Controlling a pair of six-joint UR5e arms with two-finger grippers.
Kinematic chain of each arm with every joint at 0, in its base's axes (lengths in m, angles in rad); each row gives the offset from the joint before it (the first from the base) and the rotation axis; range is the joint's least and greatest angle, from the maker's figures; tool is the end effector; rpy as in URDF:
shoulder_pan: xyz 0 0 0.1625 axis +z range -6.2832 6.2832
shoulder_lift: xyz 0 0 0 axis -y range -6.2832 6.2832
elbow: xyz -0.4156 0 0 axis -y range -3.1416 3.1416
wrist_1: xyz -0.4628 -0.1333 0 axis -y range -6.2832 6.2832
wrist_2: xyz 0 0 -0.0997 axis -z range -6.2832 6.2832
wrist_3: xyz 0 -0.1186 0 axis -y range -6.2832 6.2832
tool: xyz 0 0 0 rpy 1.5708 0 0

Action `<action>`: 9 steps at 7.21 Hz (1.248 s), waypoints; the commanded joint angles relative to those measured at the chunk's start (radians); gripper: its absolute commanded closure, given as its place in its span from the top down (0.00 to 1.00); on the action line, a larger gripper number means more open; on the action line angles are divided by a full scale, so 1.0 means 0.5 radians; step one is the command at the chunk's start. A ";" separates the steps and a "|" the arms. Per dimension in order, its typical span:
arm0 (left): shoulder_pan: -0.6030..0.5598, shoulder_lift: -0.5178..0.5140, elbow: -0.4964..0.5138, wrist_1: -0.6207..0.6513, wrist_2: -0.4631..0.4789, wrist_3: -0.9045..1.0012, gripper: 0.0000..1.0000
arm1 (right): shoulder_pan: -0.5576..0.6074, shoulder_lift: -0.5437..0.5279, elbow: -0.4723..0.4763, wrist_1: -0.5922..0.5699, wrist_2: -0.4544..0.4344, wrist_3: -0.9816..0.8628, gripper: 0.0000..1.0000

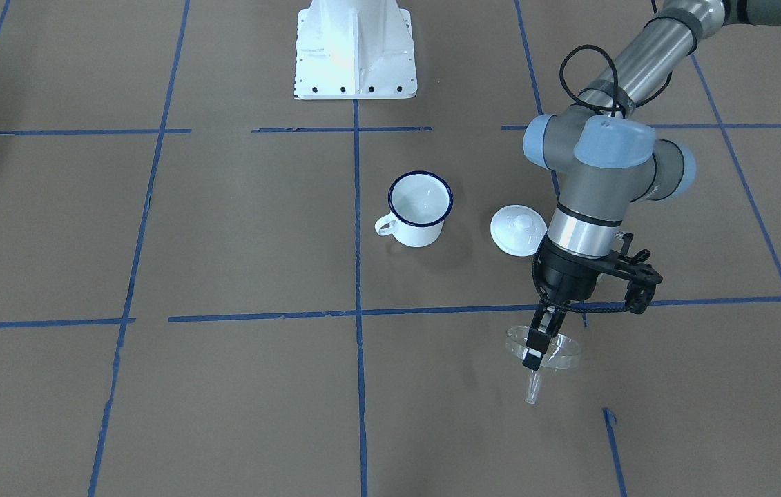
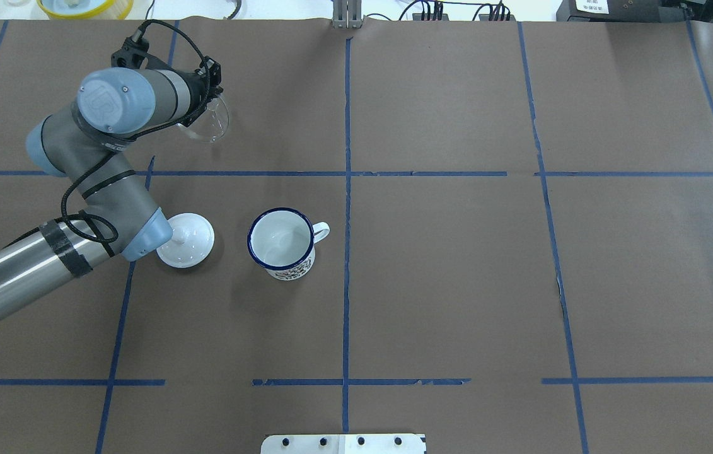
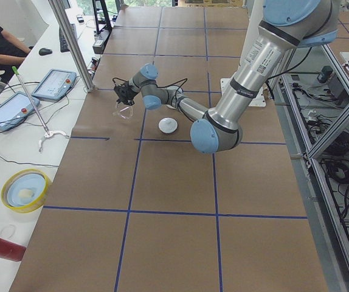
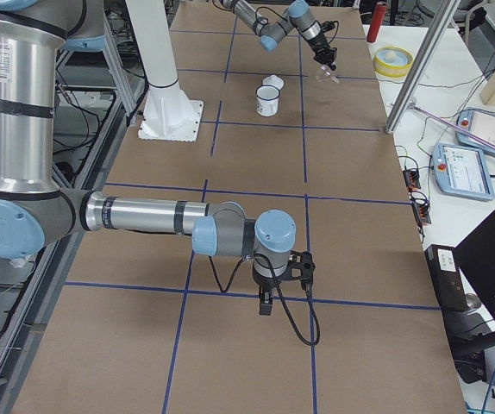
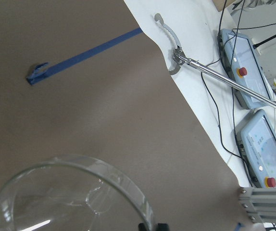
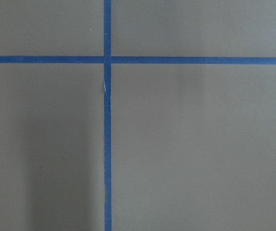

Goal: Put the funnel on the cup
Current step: 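Grasp the glass funnel rim with the left gripper and lift it, then carry the funnel over the open mug and lower it into the mouth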

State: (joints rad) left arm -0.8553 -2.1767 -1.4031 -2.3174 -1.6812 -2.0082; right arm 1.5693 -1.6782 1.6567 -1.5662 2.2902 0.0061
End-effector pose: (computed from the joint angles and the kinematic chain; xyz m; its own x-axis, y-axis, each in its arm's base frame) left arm 0.4357 -0.6846 0.2598 -0.0657 -0.5662 -0.8216 0.7235 0.5400 -0.4300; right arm 0.0544 -0.5164 0.6765 0.7522 0.0161 0.6587 -0.0031 0.9998 -0.0209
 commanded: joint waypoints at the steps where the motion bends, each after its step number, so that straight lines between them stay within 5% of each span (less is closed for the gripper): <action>1: -0.084 0.012 -0.309 0.340 -0.315 0.155 0.00 | 0.000 0.000 0.000 0.000 0.000 0.000 1.00; 4: -0.075 0.009 -0.913 1.178 -0.441 0.586 0.00 | 0.000 0.000 0.000 0.000 0.000 0.000 1.00; 6: 0.132 -0.058 -1.159 1.656 -0.451 0.708 0.00 | 0.000 0.000 0.000 0.000 0.000 0.000 1.00; 9: 0.516 -0.270 -1.158 2.103 -0.232 0.890 0.00 | 0.000 0.000 0.000 0.000 0.000 0.000 1.00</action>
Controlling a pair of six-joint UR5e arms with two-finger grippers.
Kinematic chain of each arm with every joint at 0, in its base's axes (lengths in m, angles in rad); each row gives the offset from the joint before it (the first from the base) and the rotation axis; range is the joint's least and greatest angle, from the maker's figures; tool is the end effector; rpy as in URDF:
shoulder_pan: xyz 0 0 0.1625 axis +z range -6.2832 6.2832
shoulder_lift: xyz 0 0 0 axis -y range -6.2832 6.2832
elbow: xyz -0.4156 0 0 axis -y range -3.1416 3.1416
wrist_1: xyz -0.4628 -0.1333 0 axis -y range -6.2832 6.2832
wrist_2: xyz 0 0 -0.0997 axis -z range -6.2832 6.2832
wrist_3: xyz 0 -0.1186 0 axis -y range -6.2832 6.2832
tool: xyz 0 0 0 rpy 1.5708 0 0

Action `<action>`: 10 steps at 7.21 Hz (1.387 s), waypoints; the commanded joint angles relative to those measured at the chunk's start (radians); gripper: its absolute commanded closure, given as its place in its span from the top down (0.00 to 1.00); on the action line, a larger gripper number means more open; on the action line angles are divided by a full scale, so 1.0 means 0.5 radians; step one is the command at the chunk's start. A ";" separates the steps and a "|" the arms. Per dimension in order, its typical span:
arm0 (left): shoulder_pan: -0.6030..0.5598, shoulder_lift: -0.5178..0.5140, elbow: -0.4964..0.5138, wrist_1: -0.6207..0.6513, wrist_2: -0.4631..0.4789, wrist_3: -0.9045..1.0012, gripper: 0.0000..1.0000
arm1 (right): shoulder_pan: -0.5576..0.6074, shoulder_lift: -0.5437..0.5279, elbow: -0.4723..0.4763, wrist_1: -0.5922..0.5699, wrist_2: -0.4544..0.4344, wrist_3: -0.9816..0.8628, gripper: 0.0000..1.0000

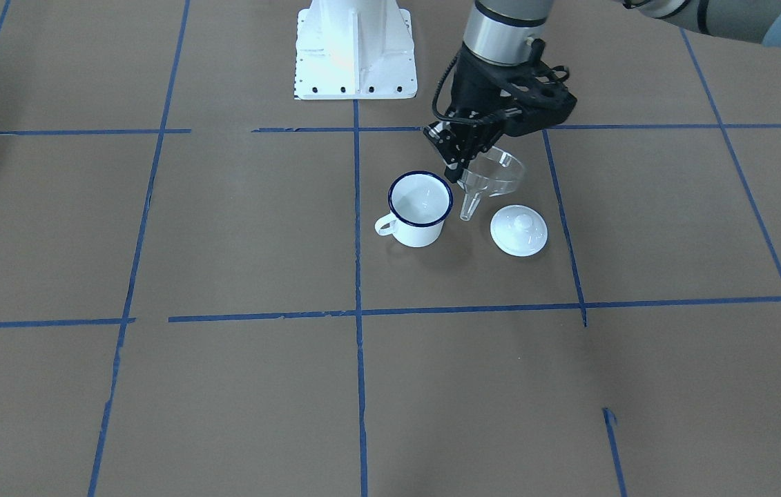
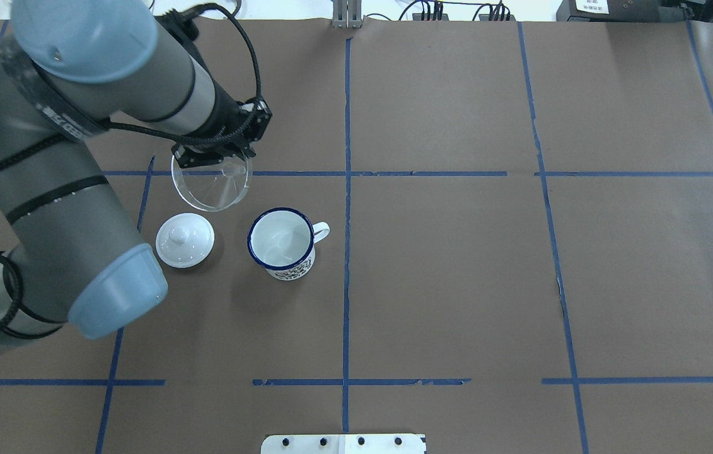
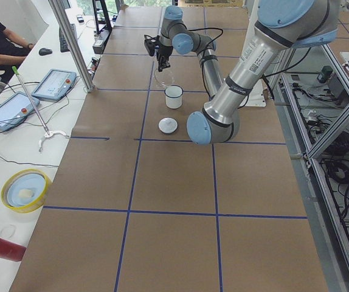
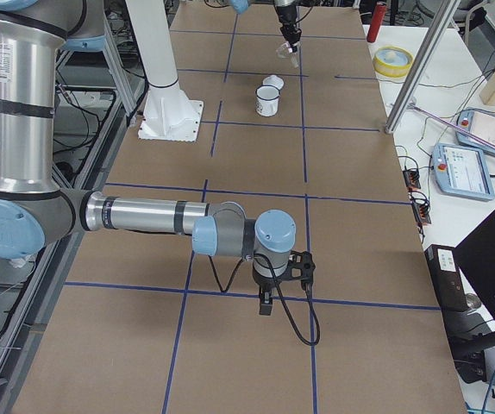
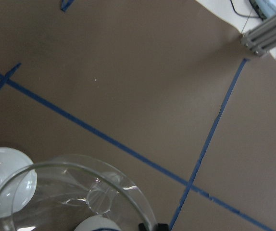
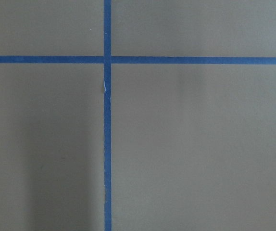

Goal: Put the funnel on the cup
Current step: 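Carry the funnel over the open mug and lower it into the mouth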

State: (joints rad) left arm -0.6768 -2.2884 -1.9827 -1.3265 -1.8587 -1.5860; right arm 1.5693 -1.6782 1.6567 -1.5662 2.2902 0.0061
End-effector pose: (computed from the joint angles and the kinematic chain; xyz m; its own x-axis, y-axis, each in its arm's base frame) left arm 0.4226 -0.4673 0.0520 0.4870 -0.4099 -0.7712 0.4366 0.8790 -0.1915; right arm 0.0544 -0.5164 0.6765 0.7522 0.0161 0.6587 -0.0031 0.9998 -0.0209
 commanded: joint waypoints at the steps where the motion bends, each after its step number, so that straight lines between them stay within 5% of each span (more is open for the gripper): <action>1: 0.242 -0.053 0.029 0.137 0.204 0.049 0.00 | 0.000 0.000 0.000 0.000 0.000 0.000 1.00; 7: 0.396 -0.225 0.299 0.165 0.321 0.199 0.00 | 0.000 0.003 0.000 0.000 0.000 0.000 1.00; 9: 0.409 -0.197 0.305 0.162 0.364 0.205 1.00 | 0.000 0.000 0.000 0.000 0.000 0.000 1.00; 10: 0.412 -0.185 0.305 0.156 0.400 0.205 1.00 | 0.000 0.000 0.000 0.000 0.000 0.000 1.00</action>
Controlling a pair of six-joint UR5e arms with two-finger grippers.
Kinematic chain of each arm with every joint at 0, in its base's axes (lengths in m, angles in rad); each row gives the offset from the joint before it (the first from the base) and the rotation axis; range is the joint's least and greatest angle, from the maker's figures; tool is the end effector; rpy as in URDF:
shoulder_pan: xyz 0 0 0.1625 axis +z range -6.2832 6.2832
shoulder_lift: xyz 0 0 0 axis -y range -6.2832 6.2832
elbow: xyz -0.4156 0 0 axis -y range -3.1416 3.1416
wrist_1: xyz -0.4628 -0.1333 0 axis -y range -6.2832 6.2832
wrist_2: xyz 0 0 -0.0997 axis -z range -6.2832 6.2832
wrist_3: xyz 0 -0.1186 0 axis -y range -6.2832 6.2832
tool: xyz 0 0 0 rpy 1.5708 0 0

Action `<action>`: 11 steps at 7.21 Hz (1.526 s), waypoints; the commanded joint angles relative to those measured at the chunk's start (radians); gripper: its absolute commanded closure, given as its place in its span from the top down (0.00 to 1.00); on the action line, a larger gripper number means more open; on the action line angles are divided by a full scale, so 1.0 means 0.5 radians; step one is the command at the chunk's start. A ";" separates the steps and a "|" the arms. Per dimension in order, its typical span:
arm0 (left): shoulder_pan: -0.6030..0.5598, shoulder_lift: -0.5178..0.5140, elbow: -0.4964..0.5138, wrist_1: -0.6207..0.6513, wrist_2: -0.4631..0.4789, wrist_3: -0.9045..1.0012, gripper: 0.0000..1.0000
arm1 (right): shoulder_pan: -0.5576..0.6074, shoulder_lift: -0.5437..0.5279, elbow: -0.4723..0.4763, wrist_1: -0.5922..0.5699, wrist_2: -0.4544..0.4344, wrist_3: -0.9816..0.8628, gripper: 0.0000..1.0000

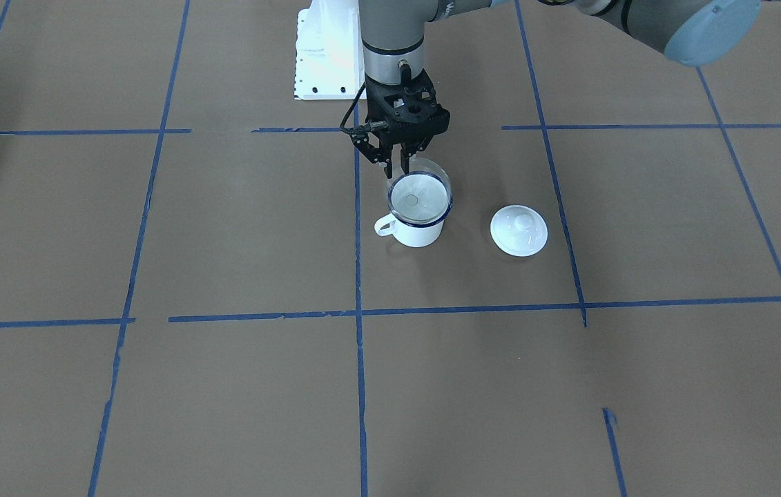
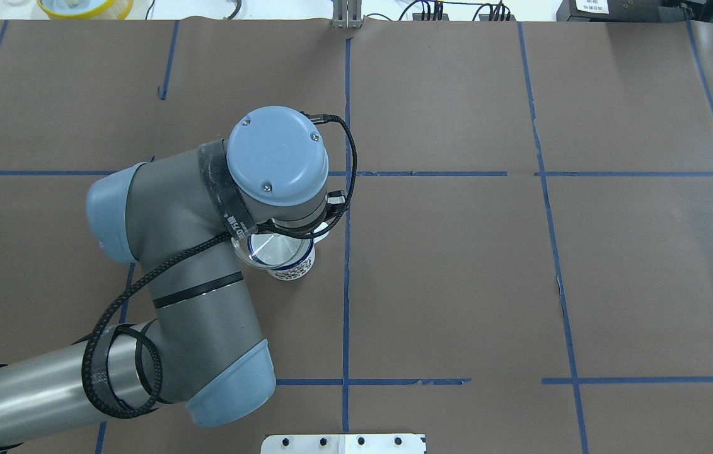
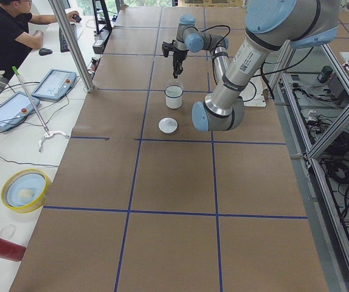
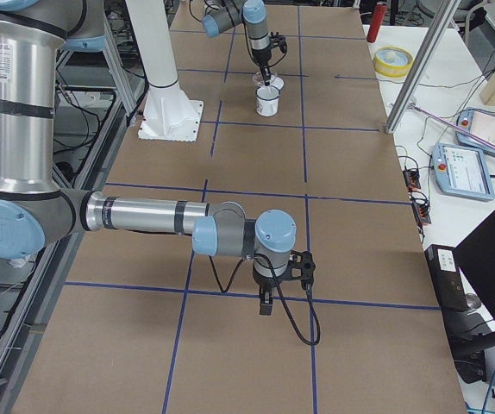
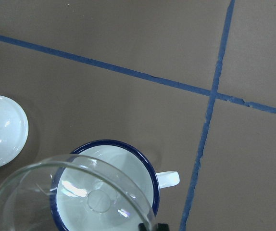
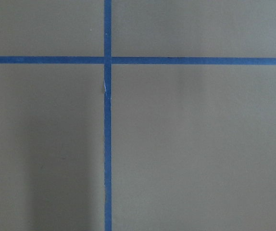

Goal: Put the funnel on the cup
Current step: 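Open the left gripper to release the funnel and raise it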

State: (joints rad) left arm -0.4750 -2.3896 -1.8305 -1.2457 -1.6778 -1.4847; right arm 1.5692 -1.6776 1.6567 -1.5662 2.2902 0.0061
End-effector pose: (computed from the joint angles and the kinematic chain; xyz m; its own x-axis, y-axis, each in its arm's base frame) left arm 0.5457 -0.4163 0.0563 0.6797 -0.2534 -0.6883 0.3325 0.9429 -0.0188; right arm 0.0543 -0.5167 0.6762 0.7522 0.0156 0.6587 -0.0030 0.9998 -0.0203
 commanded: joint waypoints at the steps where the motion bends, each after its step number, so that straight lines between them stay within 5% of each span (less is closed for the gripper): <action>1: 0.008 0.042 -0.020 -0.012 0.042 0.006 1.00 | 0.000 -0.001 0.000 0.000 0.000 0.000 1.00; 4: -0.010 0.121 -0.259 -0.064 0.030 0.036 1.00 | 0.000 -0.001 0.000 0.000 0.000 0.000 1.00; 6: -0.117 0.311 -0.349 -0.326 -0.010 0.146 1.00 | 0.000 -0.001 0.000 0.000 0.000 0.000 1.00; 8: -0.585 0.553 -0.343 -0.490 -0.489 0.745 1.00 | 0.000 -0.001 0.000 0.000 0.000 0.000 1.00; 11: -1.263 0.918 -0.215 -0.494 -0.926 1.855 1.00 | 0.000 -0.001 0.000 0.000 0.000 0.000 1.00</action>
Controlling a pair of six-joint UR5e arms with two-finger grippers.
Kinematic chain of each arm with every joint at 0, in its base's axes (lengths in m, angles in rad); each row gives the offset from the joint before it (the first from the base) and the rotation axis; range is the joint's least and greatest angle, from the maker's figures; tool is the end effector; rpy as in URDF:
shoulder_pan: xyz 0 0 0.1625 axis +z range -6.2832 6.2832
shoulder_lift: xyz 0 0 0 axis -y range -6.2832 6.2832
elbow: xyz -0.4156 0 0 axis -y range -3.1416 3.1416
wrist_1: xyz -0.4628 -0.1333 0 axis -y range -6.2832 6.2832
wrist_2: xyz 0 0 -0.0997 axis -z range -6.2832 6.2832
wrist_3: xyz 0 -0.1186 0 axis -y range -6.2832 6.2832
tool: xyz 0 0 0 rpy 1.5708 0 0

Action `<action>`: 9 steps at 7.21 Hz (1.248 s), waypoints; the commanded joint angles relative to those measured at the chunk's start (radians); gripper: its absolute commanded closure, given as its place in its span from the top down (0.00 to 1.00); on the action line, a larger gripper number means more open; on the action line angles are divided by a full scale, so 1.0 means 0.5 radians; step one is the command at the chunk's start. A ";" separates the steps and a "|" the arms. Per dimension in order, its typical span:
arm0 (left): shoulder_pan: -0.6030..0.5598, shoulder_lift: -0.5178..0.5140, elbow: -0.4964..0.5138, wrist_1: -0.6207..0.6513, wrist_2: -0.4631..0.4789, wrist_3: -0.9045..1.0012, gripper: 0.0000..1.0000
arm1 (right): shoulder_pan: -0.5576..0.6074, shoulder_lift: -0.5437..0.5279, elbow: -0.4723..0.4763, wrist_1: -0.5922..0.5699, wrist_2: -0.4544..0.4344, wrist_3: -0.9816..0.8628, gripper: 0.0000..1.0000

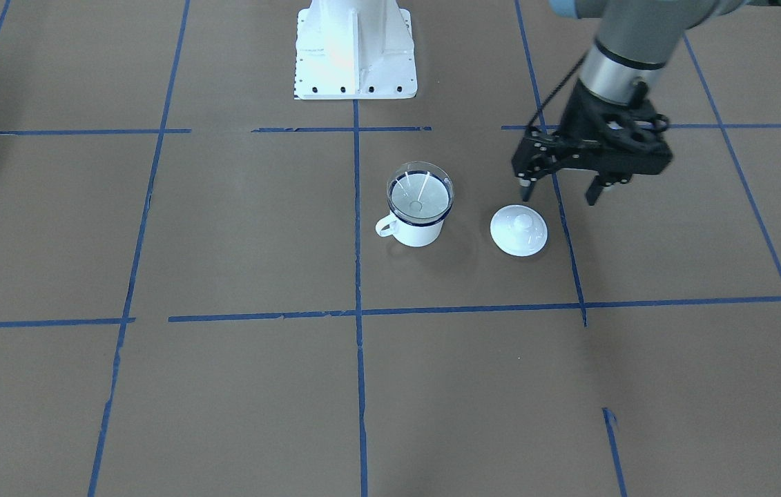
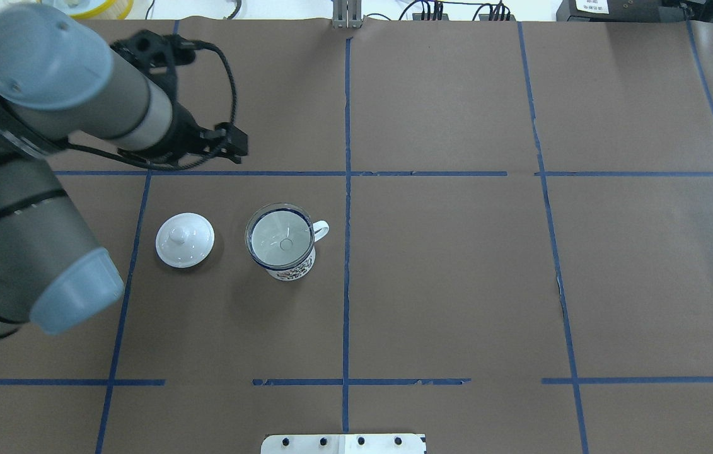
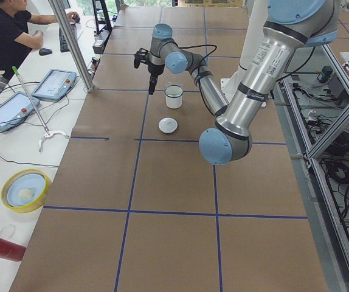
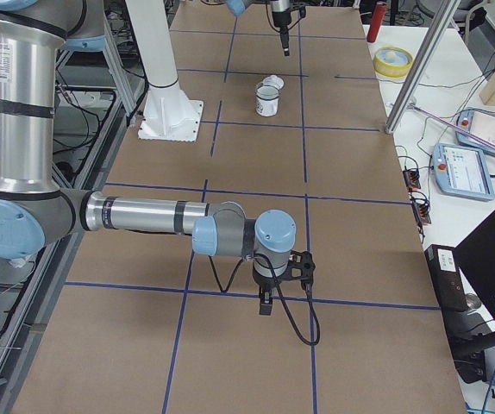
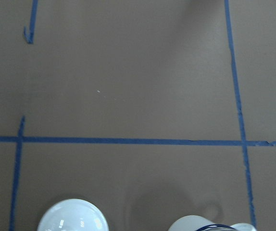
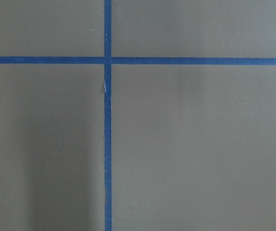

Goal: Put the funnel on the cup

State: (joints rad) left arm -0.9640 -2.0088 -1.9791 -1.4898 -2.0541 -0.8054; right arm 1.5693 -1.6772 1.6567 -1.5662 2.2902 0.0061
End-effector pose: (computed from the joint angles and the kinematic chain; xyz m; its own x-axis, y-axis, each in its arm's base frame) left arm 0.2937 -0.5602 0.1990 0.6733 0.1058 -0.7317 0.1072 0.9653 0.2383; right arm 0.0544 -0.5169 0.6760 0.7522 0.0155 0.6587 -0.0031 0.9998 -0.0199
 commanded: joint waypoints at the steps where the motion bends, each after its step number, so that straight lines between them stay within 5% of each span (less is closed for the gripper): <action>1: -0.533 0.255 0.205 -0.009 -0.302 0.831 1.00 | 0.000 -0.002 0.000 0.000 0.000 0.000 1.00; 4: -0.976 0.513 0.564 -0.012 -0.399 1.698 1.00 | 0.000 -0.002 0.000 0.000 0.000 0.000 1.00; 9: -1.158 0.931 0.679 -0.067 -0.653 1.994 1.00 | 0.000 0.001 0.000 0.000 0.000 0.000 1.00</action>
State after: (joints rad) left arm -1.5373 -1.5755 -1.6434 -1.5189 -2.3606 0.1618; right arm 1.5693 -1.6779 1.6567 -1.5662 2.2902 0.0061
